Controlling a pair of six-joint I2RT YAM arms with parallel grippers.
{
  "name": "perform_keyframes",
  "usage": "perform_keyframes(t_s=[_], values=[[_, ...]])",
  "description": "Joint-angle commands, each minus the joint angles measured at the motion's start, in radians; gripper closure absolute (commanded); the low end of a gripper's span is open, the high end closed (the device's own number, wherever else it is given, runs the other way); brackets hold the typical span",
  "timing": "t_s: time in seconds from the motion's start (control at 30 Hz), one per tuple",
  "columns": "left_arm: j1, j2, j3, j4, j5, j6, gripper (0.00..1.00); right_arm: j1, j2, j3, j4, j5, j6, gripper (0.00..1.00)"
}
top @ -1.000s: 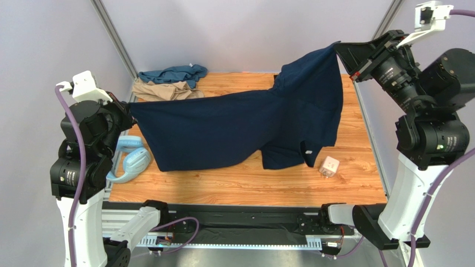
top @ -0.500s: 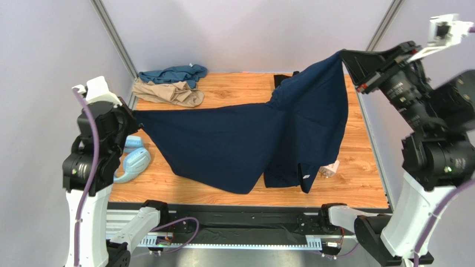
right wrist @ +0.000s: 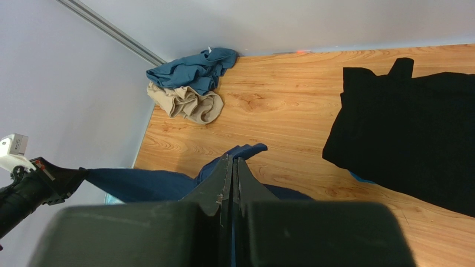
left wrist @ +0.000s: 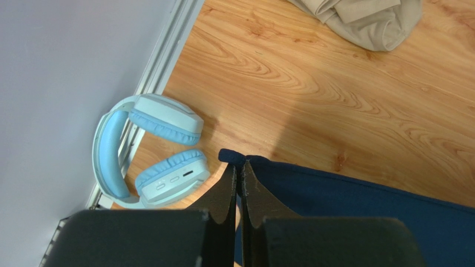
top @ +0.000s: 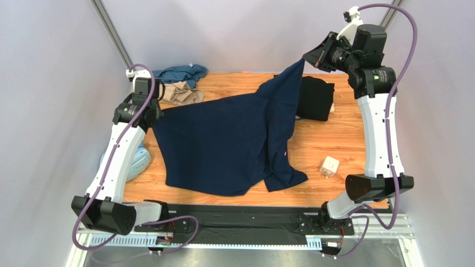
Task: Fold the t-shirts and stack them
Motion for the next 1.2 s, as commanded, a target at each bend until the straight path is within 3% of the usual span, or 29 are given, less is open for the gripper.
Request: perform_keyframes(t_s=[0.0, 0.3, 0.53, 0.77, 0.93, 1.17], values=[[0.001, 0.013, 0.079, 0.073, 0.001, 0.015, 1.00, -0.001, -0.025, 0.104, 0.088, -0.025, 0.006, 1.00], [0.001, -0.100, 0.242, 0.033, 0.264, -0.011, 1.00, -0.030, -0.154, 0.213, 0.113, -0.064, 0.072, 1.00], [0.001, -0.402, 0.179, 0.117, 0.405, 0.026, 1.00, -0.032, -0.385, 0.129, 0.097, -0.013, 0.046, 1.00], [0.001, -0.521, 0.218, 0.051, 0.339, 0.033, 1.00, -0.026, -0.430, 0.242, 0.027, 0.097, 0.017, 1.00], [-0.009, -0.519, 0.213, 0.024, 0.269, 0.026, 1.00, -0.026, -0.395, 0.348, 0.007, 0.110, 0.030, 1.00], [-0.009, -0.492, 0.134, 0.028, 0.186, -0.001, 1.00, -0.026, -0.336, 0.364, 0.031, 0.133, 0.047, 1.00]])
